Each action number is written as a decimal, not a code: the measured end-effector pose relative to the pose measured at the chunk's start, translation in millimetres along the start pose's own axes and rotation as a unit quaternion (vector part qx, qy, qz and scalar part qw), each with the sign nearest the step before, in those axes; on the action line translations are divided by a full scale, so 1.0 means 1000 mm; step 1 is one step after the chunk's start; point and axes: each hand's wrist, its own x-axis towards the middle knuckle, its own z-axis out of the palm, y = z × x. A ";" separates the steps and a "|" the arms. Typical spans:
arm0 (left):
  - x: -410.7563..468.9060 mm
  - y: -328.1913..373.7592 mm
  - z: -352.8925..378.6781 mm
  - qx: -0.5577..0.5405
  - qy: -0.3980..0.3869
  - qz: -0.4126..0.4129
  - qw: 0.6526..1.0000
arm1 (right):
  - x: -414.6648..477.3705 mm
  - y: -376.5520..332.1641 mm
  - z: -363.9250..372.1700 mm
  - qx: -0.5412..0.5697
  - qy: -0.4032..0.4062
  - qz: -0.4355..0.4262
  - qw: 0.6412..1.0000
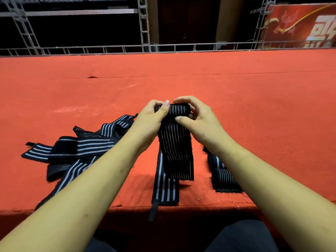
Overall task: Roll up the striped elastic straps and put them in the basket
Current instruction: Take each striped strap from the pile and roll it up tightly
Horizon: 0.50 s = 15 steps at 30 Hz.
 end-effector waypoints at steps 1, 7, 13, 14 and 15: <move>0.000 -0.001 -0.001 -0.004 0.002 0.007 1.000 | 0.001 0.001 0.001 -0.014 -0.002 0.015 1.000; -0.006 0.003 -0.002 0.042 0.002 0.075 0.996 | 0.002 0.000 -0.001 0.003 0.031 0.020 0.999; -0.008 0.002 0.002 -0.004 -0.021 0.002 1.000 | -0.003 -0.004 -0.004 0.053 0.049 -0.003 0.997; -0.009 0.003 0.004 -0.016 -0.014 -0.004 1.000 | -0.004 -0.004 -0.003 0.057 0.041 0.000 0.998; -0.010 0.003 0.005 -0.026 -0.007 -0.008 1.000 | -0.005 -0.004 -0.003 0.063 0.034 0.004 0.997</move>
